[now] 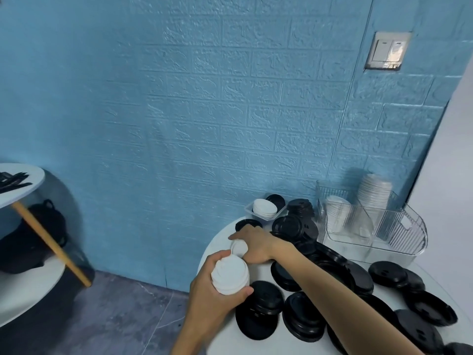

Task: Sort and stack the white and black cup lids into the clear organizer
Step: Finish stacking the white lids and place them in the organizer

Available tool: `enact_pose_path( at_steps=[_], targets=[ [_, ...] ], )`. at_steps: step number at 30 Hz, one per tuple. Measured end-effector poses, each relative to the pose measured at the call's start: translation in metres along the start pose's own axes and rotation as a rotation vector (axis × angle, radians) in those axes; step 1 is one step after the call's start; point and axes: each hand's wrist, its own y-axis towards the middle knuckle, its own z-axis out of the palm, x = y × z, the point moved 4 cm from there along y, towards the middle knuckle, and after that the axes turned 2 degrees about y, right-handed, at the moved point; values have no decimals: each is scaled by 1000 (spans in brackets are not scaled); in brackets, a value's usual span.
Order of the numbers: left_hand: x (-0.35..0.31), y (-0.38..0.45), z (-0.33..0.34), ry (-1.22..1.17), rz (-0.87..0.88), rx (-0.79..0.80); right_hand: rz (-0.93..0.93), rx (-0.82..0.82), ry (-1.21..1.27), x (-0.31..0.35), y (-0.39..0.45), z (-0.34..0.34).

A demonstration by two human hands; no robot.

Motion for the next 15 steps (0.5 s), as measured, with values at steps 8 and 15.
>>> enact_pose_path(
  at_steps=[8, 15],
  targets=[
    [-7, -1, -3, -6, -14, 21, 16, 74, -193, -4, -6, 3],
    [-5, -2, -2, 8, -20, 32, -6, -23, -268, -9, -10, 0]
  ],
)
